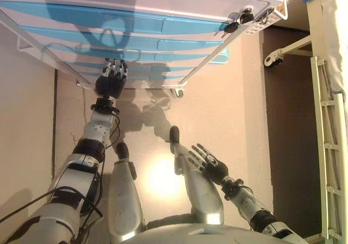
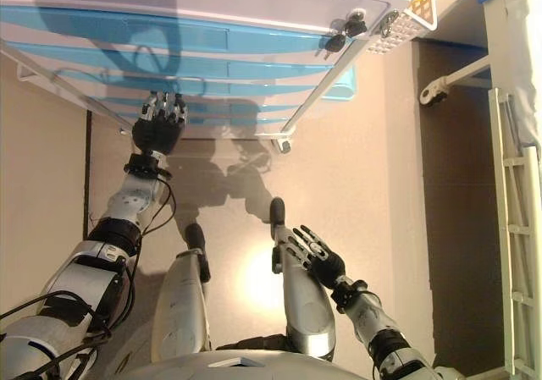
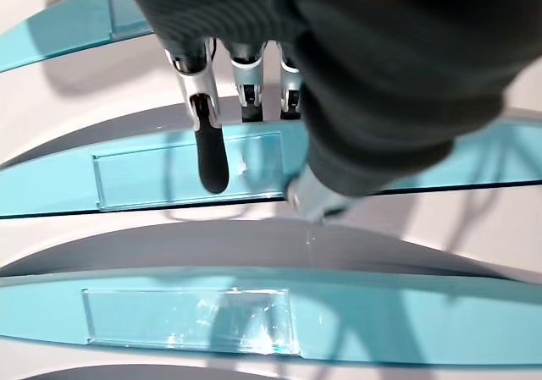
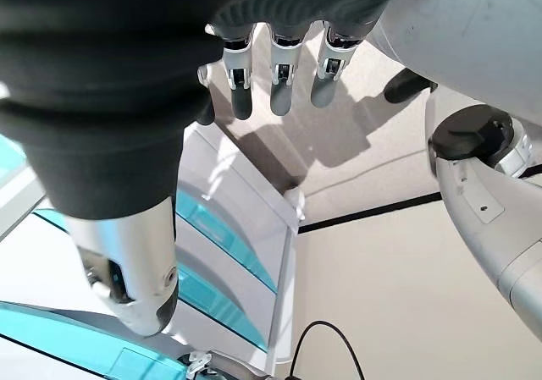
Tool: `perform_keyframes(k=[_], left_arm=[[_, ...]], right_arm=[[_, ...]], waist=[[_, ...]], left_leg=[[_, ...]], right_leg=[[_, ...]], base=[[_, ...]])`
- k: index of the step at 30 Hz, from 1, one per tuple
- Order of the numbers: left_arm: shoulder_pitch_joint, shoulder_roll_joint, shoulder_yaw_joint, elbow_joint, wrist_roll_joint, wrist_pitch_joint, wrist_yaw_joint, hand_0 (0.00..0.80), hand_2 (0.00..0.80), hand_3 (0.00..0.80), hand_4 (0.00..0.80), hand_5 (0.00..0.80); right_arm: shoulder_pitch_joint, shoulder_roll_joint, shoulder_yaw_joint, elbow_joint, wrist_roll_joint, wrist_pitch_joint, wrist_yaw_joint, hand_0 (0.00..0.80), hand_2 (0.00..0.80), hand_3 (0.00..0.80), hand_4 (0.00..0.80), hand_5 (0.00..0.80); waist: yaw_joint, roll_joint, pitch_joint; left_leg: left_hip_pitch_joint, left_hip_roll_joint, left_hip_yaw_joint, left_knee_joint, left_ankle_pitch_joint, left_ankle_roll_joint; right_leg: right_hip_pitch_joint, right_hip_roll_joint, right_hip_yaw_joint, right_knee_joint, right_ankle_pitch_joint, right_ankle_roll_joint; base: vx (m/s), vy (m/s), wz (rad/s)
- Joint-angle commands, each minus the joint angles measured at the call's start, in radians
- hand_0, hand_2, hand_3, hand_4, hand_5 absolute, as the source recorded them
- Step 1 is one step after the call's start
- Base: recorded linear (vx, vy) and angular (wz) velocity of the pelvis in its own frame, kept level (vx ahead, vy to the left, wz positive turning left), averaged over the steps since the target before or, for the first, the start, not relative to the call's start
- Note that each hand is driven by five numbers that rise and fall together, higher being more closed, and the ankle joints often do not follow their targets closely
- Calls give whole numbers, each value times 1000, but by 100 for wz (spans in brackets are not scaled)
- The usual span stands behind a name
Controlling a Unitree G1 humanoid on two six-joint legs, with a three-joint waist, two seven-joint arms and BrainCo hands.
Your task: Open the drawer and pick up the medicine
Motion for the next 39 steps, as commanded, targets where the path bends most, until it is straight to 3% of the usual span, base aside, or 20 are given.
perform_keyframes(k=[1,22,33,39], left_arm=[[-224,-26,26,-309,26,8,-241,800,800,800,800,800],[81,-28,81,-203,17,70,-384,800,800,800,800,800],[274,-84,65,-157,21,95,-498,800,800,800,800,800],[355,-111,63,-130,37,84,-490,800,800,800,800,800]], right_arm=[[77,-62,56,23,-20,38,-13,0,0,0,0,0],[98,-69,16,-17,-66,39,-53,0,0,0,0,0],[102,-81,-15,-44,-99,51,-74,0,0,0,0,0],[107,-78,-24,-64,-105,48,-90,0,0,0,0,0]], waist=[[6,70,14],[54,99,14],[80,121,14],[97,121,14]], left_leg=[[7,-17,-4,-65,69,7],[25,-28,-54,-100,100,5],[38,-32,-71,-120,118,6],[42,-32,-87,-127,126,7]], right_leg=[[54,25,-47,95,-90,-9],[65,34,-85,123,-120,-14],[71,31,-111,139,-133,-14],[76,34,-124,148,-139,-14]], base=[[0,0,0],[-4,0,1],[-14,15,9],[-7,-10,4]])
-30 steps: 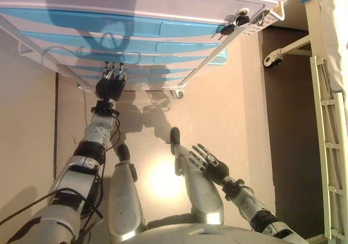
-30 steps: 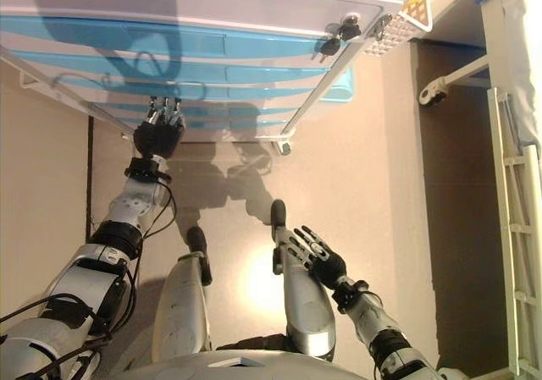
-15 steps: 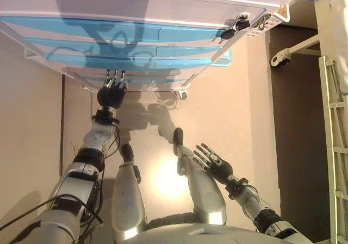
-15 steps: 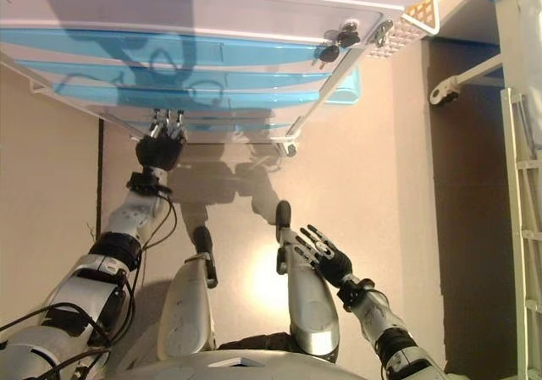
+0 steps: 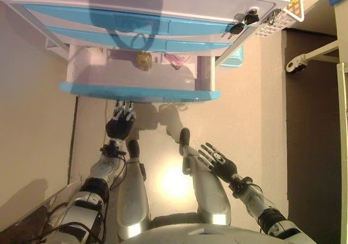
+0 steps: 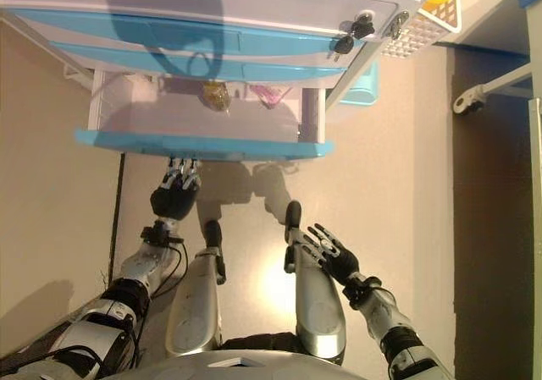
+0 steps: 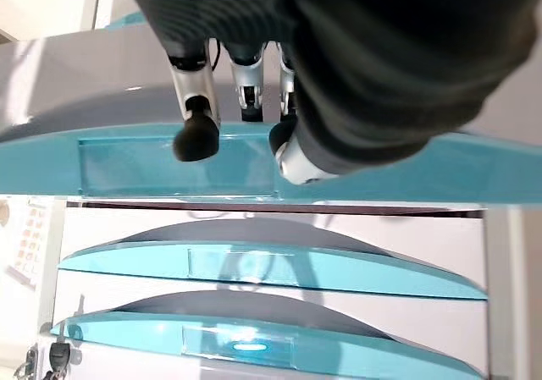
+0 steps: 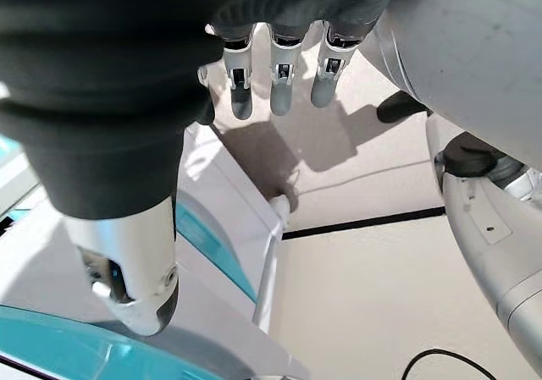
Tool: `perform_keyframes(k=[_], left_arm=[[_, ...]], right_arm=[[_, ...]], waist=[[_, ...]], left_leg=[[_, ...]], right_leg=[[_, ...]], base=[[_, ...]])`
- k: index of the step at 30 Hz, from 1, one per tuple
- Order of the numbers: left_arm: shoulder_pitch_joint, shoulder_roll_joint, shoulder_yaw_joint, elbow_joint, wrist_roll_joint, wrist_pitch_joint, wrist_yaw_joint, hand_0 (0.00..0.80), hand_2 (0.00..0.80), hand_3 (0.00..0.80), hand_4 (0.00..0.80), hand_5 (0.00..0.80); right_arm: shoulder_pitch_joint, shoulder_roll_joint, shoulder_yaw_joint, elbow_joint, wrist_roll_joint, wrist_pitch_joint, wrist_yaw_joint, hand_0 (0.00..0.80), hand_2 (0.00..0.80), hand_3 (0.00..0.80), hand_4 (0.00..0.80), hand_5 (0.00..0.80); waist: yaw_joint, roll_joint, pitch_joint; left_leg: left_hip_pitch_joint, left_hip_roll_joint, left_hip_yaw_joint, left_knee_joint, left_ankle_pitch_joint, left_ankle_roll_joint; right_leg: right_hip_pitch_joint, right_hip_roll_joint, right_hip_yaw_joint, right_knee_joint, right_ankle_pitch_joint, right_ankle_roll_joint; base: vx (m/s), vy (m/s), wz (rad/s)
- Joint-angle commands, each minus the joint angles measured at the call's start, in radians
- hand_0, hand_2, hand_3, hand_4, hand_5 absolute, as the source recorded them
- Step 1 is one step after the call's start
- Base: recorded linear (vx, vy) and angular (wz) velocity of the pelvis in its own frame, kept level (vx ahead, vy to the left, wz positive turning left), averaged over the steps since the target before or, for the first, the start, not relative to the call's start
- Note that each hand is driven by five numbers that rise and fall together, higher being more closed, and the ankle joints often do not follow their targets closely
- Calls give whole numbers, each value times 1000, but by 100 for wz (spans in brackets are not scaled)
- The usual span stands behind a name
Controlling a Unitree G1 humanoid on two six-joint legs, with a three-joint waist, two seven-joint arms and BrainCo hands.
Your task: Open the drawer and pick up the medicine
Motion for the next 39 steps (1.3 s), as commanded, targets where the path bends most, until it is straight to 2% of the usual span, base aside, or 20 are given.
perform_keyframes(k=[1,14,21,34,39], left_arm=[[11,3,45,-136,12,-19,-94,800,800,800,800,800],[219,-61,52,-56,85,49,-138,800,800,800,800,800],[308,-70,59,-57,42,98,-122,800,800,800,800,800],[412,-74,98,-27,10,153,-44,800,800,800,800,800],[431,-67,124,12,16,166,32,800,800,800,800,800]], right_arm=[[114,-16,25,-49,-45,39,-22,0,0,0,0,0],[127,-25,-17,-86,-66,53,-47,0,0,0,0,0],[138,-23,-28,-84,-45,39,-45,0,0,0,0,0],[157,-22,-55,-66,-36,26,-49,0,0,0,0,0],[162,-19,-65,-42,-21,17,-39,0,0,0,0,0]], waist=[[35,24,-37],[81,42,-37],[120,46,-37],[174,65,-37],[187,66,-37]], left_leg=[[-55,-34,-26,25,47,43],[-54,-37,-63,0,69,40],[-59,-41,-88,-6,72,39],[-58,-57,-132,-10,78,39],[-56,-63,-144,-7,76,41]], right_leg=[[27,31,-22,129,-93,20],[38,26,-70,137,-111,14],[53,23,-106,130,-116,9],[74,17,-155,139,-134,-2],[79,17,-165,147,-142,-6]], base=[[0,0,0],[-11,3,8],[-7,-41,15],[13,-22,19],[25,-23,11]])
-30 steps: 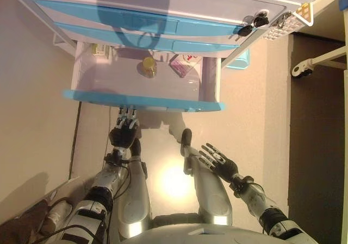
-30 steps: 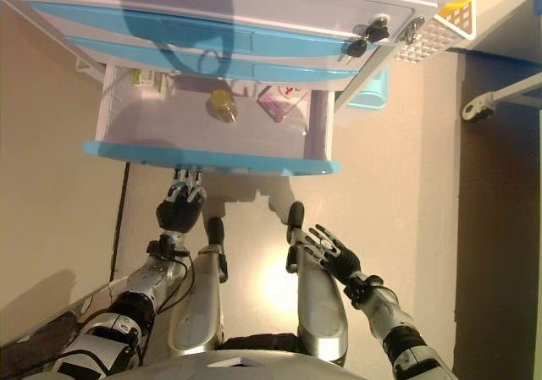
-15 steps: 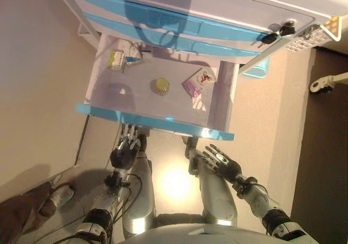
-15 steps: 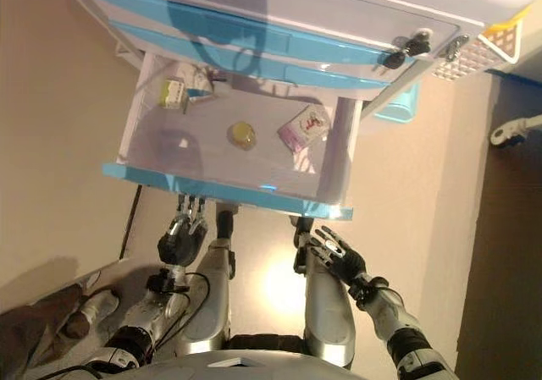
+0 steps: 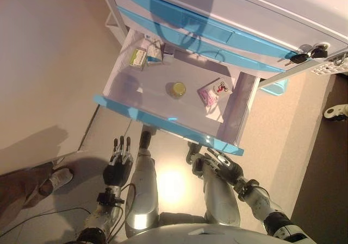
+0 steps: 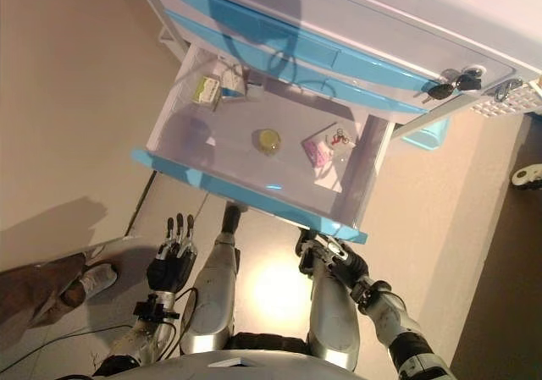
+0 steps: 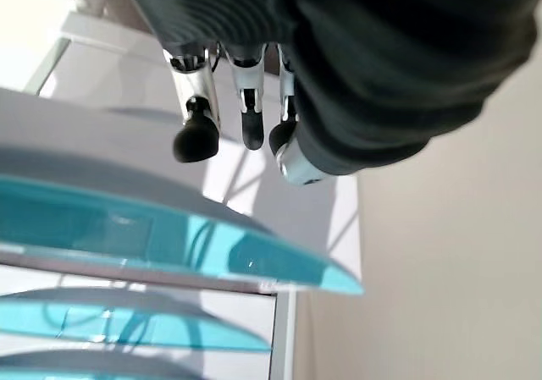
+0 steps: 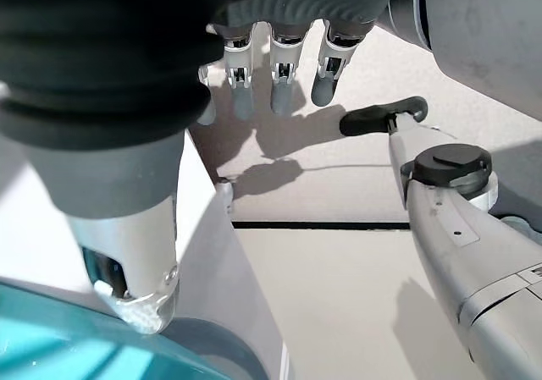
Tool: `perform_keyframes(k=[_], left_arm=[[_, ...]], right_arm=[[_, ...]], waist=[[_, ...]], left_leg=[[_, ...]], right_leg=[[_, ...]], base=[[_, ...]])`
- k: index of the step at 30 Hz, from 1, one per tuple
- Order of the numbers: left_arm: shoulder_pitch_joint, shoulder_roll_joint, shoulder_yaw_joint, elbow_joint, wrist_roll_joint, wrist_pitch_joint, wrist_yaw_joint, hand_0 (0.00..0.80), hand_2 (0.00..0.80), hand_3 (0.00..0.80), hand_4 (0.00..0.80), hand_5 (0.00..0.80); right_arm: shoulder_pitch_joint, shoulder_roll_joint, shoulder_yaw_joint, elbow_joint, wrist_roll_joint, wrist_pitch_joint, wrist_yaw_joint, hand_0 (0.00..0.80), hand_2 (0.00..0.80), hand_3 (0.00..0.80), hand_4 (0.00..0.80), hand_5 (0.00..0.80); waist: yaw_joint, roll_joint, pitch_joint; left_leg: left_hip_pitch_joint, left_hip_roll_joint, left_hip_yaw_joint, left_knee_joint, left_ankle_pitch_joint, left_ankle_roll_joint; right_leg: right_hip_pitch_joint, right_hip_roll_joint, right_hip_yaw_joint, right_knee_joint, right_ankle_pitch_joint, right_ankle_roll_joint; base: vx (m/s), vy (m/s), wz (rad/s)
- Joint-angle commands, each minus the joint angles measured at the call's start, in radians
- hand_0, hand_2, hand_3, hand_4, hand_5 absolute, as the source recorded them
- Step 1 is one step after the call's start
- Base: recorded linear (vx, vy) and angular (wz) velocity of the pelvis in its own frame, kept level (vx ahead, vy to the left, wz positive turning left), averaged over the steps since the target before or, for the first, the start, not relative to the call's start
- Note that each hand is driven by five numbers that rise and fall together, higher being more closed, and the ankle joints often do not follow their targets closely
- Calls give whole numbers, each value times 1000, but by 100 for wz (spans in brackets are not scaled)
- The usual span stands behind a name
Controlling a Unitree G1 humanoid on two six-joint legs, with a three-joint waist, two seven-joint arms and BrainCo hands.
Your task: Open the drawer and pick up the medicine
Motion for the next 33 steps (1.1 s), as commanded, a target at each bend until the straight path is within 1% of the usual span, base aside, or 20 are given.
perform_keyframes(k=[1,2,3,4,7,9,13,15,19,22,24,25,27,28,29,30,32,33], left_arm=[[79,9,31,-12,-3,23,45,800,800,800,800,800],[81,9,36,-4,1,27,70,800,800,800,800,800],[84,8,41,8,17,35,99,530,530,530,530,530],[84,7,48,26,32,39,125,0,0,0,0,0],[76,2,60,72,70,48,167,0,0,0,0,0],[70,-2,65,95,110,42,183,0,0,0,0,0],[62,-2,65,112,186,4,198,0,0,0,0,0],[63,0,67,112,206,-10,215,0,0,0,0,0],[56,11,78,106,239,-38,262,0,0,0,0,0],[58,20,90,100,285,-63,281,0,0,0,0,0],[71,24,104,78,308,-66,305,0,0,0,0,0],[85,26,111,59,318,-70,319,0,0,0,0,0],[125,26,126,2,345,-77,351,0,0,0,0,0],[161,24,136,-40,357,-79,368,0,0,0,0,0],[187,22,143,-66,366,-78,375,0,0,0,0,0],[238,15,155,-110,375,-78,391,0,0,0,0,0],[300,-1,172,-154,394,-86,405,0,0,0,0,0],[317,-4,176,-164,400,-87,411,0,0,0,0,0]], right_arm=[[118,-3,10,-16,16,-9,10,0,0,0,0,0],[119,-1,6,-9,18,-12,5,0,0,0,0,0],[118,2,2,0,22,-16,-11,0,0,0,0,0],[119,4,-8,14,23,-21,-33,0,0,0,0,0],[109,9,-36,81,24,-27,-110,0,0,0,0,0],[98,8,-61,129,19,-8,-161,0,0,0,0,0],[88,0,-101,217,4,28,-182,0,0,0,0,0],[89,-3,-110,233,-13,39,-214,0,0,0,0,0],[96,-5,-151,280,0,114,-274,0,0,0,0,0],[108,-11,-207,321,20,129,-317,0,0,0,0,0],[129,-16,-248,308,38,94,-341,0,0,0,0,0],[151,-19,-265,274,39,62,-366,0,0,0,0,0],[210,-26,-295,134,35,-12,-451,0,0,0,0,0],[260,-35,-305,-4,33,-31,-520,0,0,0,0,0],[297,-38,-314,-95,13,-61,-565,0,0,0,0,0],[367,-47,-333,-262,-48,-115,-638,0,0,0,0,0],[437,-53,-380,-433,-149,-189,-694,0,0,0,0,0],[454,-54,-399,-478,-172,-219,-704,0,0,0,0,0]], waist=[[16,-8,-38],[17,-7,-38],[18,-5,-38],[17,-3,-38],[14,2,-38],[11,7,-38],[8,14,-47],[6,15,-56],[-4,9,-82],[-12,4,-105],[-17,0,-119],[-22,-3,-127],[-32,-10,-139],[-40,-15,-148],[-46,-18,-154],[-57,-21,-166],[-81,-23,-190],[-87,-23,-198]], left_leg=[[-50,-59,23,51,34,62],[-48,-59,21,51,34,62],[-45,-60,20,50,34,62],[-39,-59,19,46,34,61],[-20,-60,21,36,35,60],[-9,-60,23,31,35,59],[25,-60,29,13,33,57],[36,-61,34,4,32,56],[64,-62,46,-24,36,58],[94,-60,59,-48,34,60],[115,-59,68,-63,32,60],[126,-59,72,-69,31,61],[143,-59,81,-76,26,64],[152,-59,88,-79,23,67],[158,-59,93,-80,21,69],[172,-57,105,-82,15,74],[186,-60,118,-94,14,82],[193,-61,125,-98,13,85]], right_leg=[[99,53,-3,-66,34,32],[100,53,-3,-64,33,33],[102,53,-4,-62,31,33],[107,53,-4,-62,29,33],[121,50,-2,-66,27,35],[129,48,2,-71,28,37],[160,42,10,-93,35,44],[168,41,18,-103,39,47],[189,40,34,-130,51,58],[212,39,49,-154,59,68],[232,39,60,-172,65,76],[241,39,67,-180,68,80],[257,38,80,-195,74,87],[265,37,87,-204,79,90],[270,36,91,-209,81,91],[280,36,102,-216,84,95],[284,32,114,-230,90,103],[288,31,120,-235,92,106]], base=[[20,-10,8],[25,-6,6],[28,0,5],[29,4,4],[18,7,2],[14,17,0],[52,28,-1],[53,18,-6],[56,0,-12],[80,-9,-3],[99,-22,-12],[108,-19,-17],[96,-8,-12],[79,6,-14],[106,25,-21],[104,42,-24],[113,82,-28],[103,95,-28]])
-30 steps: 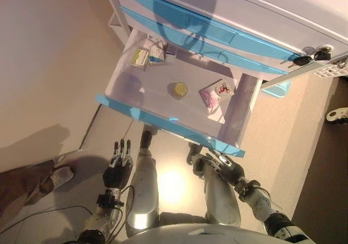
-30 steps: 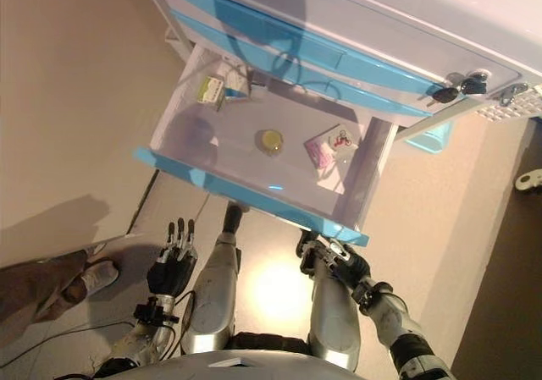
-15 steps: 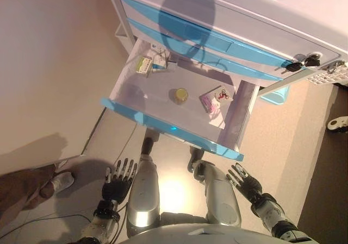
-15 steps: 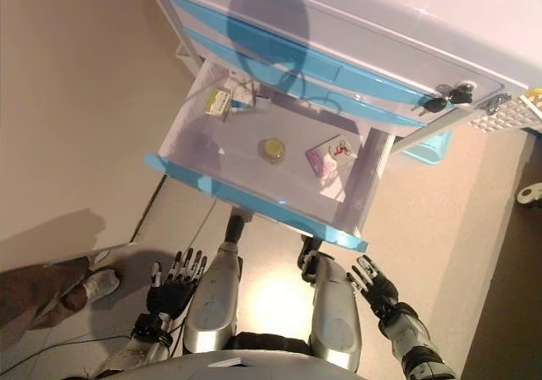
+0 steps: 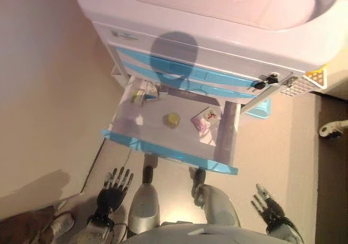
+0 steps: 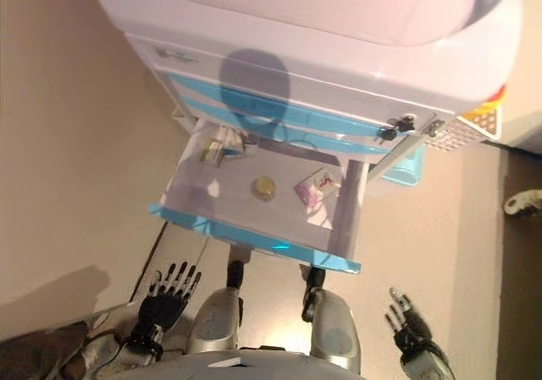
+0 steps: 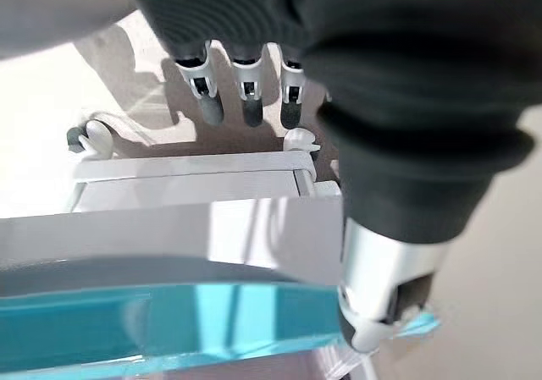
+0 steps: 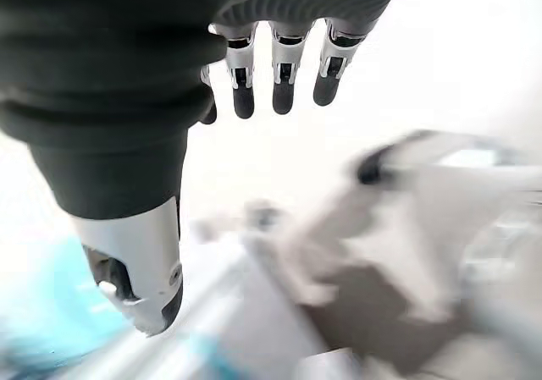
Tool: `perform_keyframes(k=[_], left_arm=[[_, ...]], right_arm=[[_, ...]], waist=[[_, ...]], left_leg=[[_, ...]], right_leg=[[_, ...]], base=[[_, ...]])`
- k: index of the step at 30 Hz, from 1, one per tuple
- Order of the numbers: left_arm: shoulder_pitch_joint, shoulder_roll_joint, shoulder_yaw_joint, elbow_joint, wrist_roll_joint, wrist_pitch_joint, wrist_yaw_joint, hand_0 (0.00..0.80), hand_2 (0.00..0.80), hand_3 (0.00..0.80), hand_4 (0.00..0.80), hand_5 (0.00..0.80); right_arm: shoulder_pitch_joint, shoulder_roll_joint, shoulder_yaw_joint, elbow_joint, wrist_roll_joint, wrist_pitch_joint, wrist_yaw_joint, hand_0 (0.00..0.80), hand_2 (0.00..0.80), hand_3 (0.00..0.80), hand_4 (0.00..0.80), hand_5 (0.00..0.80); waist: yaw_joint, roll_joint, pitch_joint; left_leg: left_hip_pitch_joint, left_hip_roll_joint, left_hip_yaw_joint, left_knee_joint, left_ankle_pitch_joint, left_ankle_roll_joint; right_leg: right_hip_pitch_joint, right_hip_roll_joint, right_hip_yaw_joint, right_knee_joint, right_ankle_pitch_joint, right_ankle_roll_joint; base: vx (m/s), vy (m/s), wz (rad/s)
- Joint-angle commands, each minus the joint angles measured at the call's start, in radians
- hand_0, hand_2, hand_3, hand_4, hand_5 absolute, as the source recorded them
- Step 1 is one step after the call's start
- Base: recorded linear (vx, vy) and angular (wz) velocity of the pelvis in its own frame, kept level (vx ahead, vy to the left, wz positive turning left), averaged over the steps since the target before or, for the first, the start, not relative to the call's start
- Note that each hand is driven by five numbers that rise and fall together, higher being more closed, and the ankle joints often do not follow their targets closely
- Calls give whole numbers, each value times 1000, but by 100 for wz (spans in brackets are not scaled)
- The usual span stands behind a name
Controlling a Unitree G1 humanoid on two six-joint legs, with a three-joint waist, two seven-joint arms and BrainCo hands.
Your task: Open the drawer and pick up the medicine
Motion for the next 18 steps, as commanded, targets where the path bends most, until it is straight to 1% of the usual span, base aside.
perform_keyframes(k=[1,2,3,4,5,7,8,12,14,18], left_arm=[[115,-7,40,-62,57,-22,26,0,0,0,0,0],[131,-12,46,-74,58,-16,40,0,0,0,0,0],[141,-15,48,-81,58,-14,48,0,0,0,0,0],[144,-15,48,-83,58,-14,51,0,0,0,0,0],[152,-20,46,-88,51,-14,67,0,0,0,0,0],[158,-25,41,-91,45,-15,77,0,0,0,0,0],[161,-27,37,-89,45,-21,80,0,0,0,0,0],[170,-35,19,-60,30,-39,69,0,0,0,0,0],[168,-39,12,-44,22,-45,62,0,0,0,0,0],[158,-42,2,-18,-5,-39,46,0,0,0,0,0]], right_arm=[[52,-50,-84,-169,-137,-156,-102,0,0,0,0,0],[64,-55,-103,-226,-184,-193,-122,0,0,0,0,0],[71,-68,-119,-275,-213,-208,-139,0,0,0,0,0],[73,-70,-122,-285,-226,-224,-143,0,0,0,0,0],[77,-89,-144,-364,-265,-229,-175,0,0,0,0,0],[79,-102,-158,-417,-292,-255,-189,0,0,0,0,0],[78,-119,-173,-481,-334,-262,-211,0,0,0,0,0],[83,-161,-201,-617,-443,-314,-244,0,0,0,0,0],[81,-189,-211,-673,-516,-335,-266,0,0,0,0,0],[67,-260,-226,-777,-718,-371,-321,0,0,0,0,0]], waist=[[-28,-23,-32],[-35,-24,-43],[-40,-24,-51],[-41,-23,-53],[-49,-22,-66],[-53,-19,-75],[-57,-16,-82],[-63,-8,-99],[-63,-5,-103],[-58,0,-106]], left_leg=[[-44,-62,18,-4,40,80],[-36,-62,28,-8,37,83],[-28,-62,36,-12,34,85],[-24,-61,39,-13,33,86],[-18,-61,51,-15,30,87],[-13,-61,61,-15,27,88],[-9,-60,69,-16,23,89],[-3,-58,86,-13,17,89],[-2,-57,90,-13,16,88],[-10,-53,96,-9,14,82]], right_leg=[[75,-4,16,-53,51,62],[79,-6,23,-59,53,67],[82,-8,28,-64,54,70],[84,-9,29,-65,55,71],[86,-12,36,-72,56,76],[90,-15,42,-76,57,78],[92,-19,45,-79,57,80],[95,-29,53,-85,60,87],[96,-34,54,-87,62,89],[95,-43,52,-91,62,95]], base=[[95,88,-22],[99,91,-17],[74,71,-18],[80,85,-20],[68,85,-20],[57,87,-23],[44,77,-19],[33,81,-5],[13,68,-7],[-13,59,-7]])
